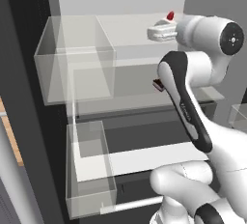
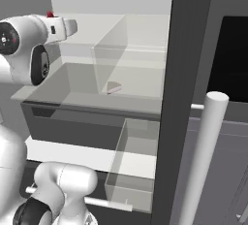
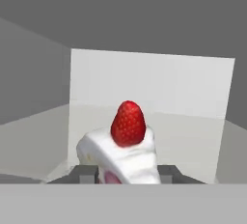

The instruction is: Take the cakes from the fridge and place them on the empty tray on the dining counter.

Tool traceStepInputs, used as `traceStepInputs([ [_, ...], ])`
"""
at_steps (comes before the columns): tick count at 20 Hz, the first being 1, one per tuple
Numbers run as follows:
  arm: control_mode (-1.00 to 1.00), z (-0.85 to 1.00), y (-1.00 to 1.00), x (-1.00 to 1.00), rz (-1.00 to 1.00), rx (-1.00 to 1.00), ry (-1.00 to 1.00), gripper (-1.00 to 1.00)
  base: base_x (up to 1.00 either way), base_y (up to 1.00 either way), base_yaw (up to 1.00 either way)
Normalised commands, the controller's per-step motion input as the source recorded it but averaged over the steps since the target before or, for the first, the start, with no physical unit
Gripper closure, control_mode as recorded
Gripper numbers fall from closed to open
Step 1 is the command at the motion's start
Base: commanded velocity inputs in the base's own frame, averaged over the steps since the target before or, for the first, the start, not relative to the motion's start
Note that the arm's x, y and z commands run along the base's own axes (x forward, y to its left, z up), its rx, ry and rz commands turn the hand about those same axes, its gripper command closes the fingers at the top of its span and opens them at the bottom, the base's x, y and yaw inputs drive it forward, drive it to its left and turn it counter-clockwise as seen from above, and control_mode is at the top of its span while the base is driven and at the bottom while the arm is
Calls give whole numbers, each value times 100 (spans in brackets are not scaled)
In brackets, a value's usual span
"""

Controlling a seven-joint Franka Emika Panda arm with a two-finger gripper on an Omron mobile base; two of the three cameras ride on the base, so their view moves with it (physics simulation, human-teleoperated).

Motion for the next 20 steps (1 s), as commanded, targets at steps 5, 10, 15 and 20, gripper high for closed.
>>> traceStepInputs([
  [5,-100,7,-3,-100,-16,0,12,100,0,0,0],
  [10,-100,-1,-11,-97,-10,0,12,100,0,0,0],
  [15,-100,-13,-2,-47,-3,0,18,100,0,0,0],
  [20,-100,-9,-6,-15,0,0,13,100,0,0,0],
])
